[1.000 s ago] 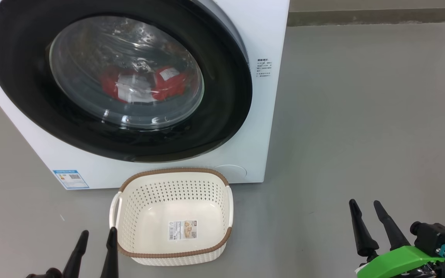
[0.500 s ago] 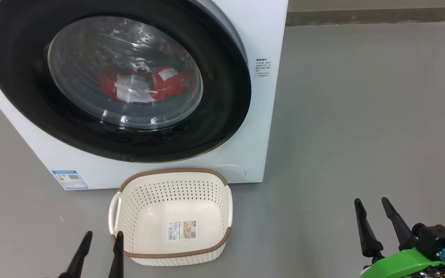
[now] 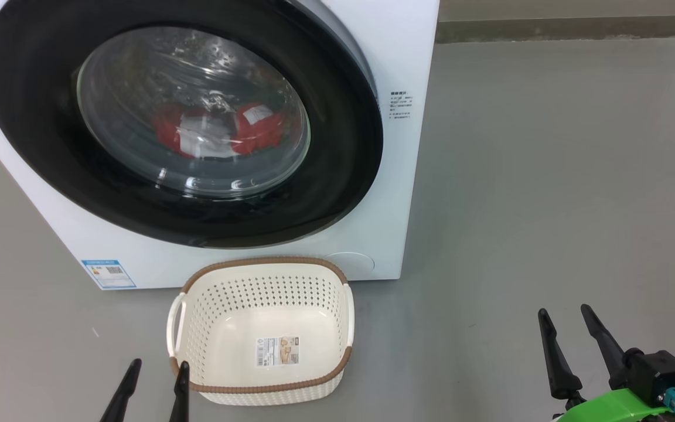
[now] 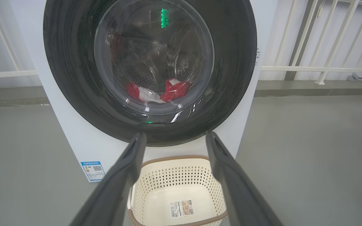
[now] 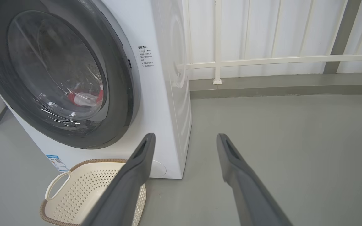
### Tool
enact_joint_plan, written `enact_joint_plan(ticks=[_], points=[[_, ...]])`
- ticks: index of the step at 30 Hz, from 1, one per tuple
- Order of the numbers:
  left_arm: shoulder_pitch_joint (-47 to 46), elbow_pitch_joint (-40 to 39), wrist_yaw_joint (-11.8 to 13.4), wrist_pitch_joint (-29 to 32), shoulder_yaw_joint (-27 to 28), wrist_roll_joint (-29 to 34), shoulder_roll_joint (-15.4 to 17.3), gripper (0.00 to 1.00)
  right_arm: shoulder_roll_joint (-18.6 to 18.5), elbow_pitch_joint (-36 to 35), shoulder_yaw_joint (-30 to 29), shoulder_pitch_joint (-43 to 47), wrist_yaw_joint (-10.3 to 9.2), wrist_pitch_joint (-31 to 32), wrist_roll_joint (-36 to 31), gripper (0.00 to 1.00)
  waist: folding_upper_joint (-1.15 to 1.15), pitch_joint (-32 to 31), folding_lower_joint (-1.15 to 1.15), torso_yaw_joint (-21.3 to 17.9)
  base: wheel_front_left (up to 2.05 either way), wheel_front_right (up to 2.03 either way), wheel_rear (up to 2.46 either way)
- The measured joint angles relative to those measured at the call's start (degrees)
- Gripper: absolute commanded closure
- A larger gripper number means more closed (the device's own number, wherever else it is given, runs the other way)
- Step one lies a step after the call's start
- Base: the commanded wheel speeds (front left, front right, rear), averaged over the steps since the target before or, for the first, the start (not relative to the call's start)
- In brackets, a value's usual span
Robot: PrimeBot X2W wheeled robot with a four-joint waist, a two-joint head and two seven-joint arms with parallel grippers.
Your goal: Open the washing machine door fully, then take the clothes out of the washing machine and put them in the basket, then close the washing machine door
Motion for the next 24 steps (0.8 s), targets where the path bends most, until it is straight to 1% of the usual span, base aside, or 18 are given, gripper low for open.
enact_joint_plan(ticks=[6,24], points=[[0.0,0.3,0.0,0.0,0.4,-0.4,0.0,0.00,0.0,0.0,-0.4,1.4,0.00,0.0,0.0,0.00,0.00,-0.2,0.00,0.1,0.00,0.00,0.00],[0.0,0.5,0.0,0.0,0.6,-1.4,0.0,0.00,0.0,-0.3,-0.8,1.5,0.00,0.0,0.1,0.00,0.00,-0.2,0.00,-0.4,0.00,0.00,0.00]])
